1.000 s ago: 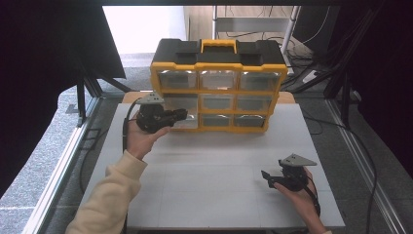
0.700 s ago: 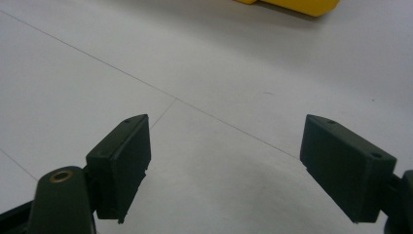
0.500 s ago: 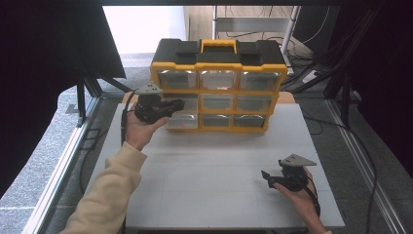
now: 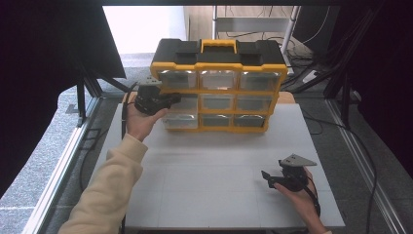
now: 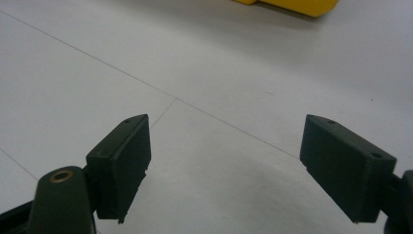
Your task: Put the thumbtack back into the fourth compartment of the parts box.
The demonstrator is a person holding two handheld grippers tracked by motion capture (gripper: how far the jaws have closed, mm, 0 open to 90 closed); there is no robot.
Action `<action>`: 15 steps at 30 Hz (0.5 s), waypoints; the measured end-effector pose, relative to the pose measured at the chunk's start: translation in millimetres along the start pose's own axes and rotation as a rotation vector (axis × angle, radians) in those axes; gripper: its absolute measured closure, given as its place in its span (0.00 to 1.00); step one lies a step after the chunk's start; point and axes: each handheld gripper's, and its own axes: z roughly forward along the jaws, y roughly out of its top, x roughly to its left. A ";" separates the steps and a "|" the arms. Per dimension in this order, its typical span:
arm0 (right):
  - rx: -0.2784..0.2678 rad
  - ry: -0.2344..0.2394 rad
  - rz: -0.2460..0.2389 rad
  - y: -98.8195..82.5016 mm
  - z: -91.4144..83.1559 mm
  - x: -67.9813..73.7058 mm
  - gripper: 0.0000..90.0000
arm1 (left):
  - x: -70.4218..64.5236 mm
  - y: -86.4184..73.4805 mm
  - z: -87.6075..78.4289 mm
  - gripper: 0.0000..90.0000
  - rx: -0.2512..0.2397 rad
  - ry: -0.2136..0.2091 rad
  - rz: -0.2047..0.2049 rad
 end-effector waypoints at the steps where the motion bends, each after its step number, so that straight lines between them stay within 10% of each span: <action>1: 0.000 0.000 0.000 0.0 0.0 0.0 0.21 | 0.6 -0.3 1.0 0.92 0.002 0.002 -0.002; 4: 0.001 0.002 0.001 -0.2 0.0 -0.2 0.21 | 1.9 -2.0 2.6 0.91 -0.004 0.006 0.004; 9: 0.003 -0.003 0.002 -0.7 -0.3 -0.6 0.21 | -2.1 -2.6 -1.0 0.44 -0.024 -0.004 0.015; 15: 0.001 0.002 -0.002 -0.5 -0.4 0.5 0.21 | -7.1 -5.2 -6.5 0.35 -0.036 -0.028 0.007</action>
